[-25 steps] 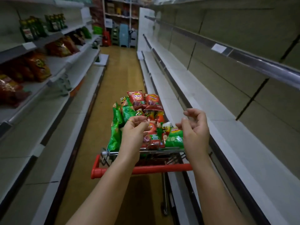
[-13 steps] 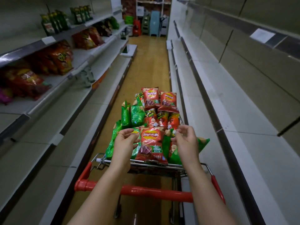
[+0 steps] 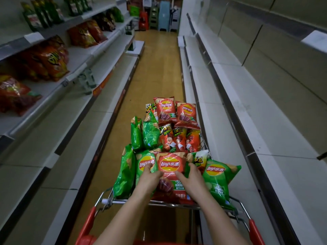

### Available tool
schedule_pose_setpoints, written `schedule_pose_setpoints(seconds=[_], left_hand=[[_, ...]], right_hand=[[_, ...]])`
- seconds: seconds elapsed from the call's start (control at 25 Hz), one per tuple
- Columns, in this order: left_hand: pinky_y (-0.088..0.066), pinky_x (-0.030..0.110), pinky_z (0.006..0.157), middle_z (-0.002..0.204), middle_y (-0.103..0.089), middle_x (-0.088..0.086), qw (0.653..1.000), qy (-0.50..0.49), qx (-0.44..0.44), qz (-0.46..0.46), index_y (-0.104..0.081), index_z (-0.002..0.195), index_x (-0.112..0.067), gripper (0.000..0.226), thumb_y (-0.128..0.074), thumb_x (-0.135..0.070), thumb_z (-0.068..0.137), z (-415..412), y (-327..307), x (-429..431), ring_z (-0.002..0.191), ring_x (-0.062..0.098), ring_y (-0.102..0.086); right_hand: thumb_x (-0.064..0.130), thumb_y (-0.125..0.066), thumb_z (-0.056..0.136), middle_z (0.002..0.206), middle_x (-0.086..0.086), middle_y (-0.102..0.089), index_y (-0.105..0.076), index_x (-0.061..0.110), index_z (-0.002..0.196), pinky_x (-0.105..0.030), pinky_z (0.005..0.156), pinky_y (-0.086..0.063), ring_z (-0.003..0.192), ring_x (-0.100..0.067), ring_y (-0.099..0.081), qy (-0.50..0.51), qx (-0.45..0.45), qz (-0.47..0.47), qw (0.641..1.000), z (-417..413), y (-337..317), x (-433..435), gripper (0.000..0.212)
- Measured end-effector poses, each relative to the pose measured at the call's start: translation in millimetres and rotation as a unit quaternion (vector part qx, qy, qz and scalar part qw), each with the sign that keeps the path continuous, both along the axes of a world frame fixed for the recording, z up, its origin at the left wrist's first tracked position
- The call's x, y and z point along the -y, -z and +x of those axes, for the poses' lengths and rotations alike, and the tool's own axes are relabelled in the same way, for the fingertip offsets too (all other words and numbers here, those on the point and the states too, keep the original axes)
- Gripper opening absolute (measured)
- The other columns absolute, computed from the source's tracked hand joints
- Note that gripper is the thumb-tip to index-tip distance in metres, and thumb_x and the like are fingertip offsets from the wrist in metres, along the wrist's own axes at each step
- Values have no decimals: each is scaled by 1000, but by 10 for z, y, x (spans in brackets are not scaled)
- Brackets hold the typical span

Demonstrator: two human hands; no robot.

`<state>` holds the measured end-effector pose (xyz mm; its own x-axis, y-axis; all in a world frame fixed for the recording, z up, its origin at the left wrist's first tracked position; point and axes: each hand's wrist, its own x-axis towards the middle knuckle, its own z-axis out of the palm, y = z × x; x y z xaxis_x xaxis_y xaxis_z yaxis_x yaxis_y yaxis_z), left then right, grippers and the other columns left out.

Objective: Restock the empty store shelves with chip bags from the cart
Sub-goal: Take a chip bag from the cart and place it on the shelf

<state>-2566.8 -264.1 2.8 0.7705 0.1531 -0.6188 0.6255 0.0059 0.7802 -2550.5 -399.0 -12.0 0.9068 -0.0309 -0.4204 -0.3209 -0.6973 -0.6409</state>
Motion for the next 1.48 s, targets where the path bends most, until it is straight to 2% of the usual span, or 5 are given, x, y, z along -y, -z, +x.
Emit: schedule_pose_setpoints(seconds=[0.24,0.44,0.68,0.92,1.48], left_hand=[[-53,40,86,103,-63,10,995,40,-63,-69,-35,137,-15,59,-64,-18,86,81,211,-2,90,23,-62],[-45,26,59,83,-59,-1,994,63,-48,-71,-40,134,-13,51,-63,-18,88,105,128,-8,73,13,-58],[-48,17,48,94,-67,1,992,56,16,-112,-44,130,-12,54,-68,-27,84,163,10,-26,71,10,-66],[-56,37,80,102,-72,6,973,122,64,-186,-54,116,-19,62,-70,-50,64,222,-141,-4,89,24,-71],[-57,31,71,95,-74,6,918,235,187,-258,-59,114,-8,63,-78,-24,56,170,-963,218,83,23,-72]], right_hand=[[41,-55,90,138,-9,-46,-24,9,141,-27,88,-41,121,-25,-50,36,-71,22,997,38,101,-114,68],[37,-61,87,133,-7,-52,-26,12,142,-28,88,-44,116,-23,-55,67,-33,50,996,45,68,-107,70],[33,-67,83,124,-4,-57,-37,17,137,-36,88,-51,106,-21,-59,129,67,117,982,42,-162,-43,63],[27,-73,78,112,1,-61,-43,25,125,-39,80,-56,96,-18,-64,170,147,200,954,-29,-444,-14,56],[53,-60,71,107,4,-69,-49,28,122,-40,78,-58,87,-16,-71,207,251,283,902,-484,-1375,317,58]])
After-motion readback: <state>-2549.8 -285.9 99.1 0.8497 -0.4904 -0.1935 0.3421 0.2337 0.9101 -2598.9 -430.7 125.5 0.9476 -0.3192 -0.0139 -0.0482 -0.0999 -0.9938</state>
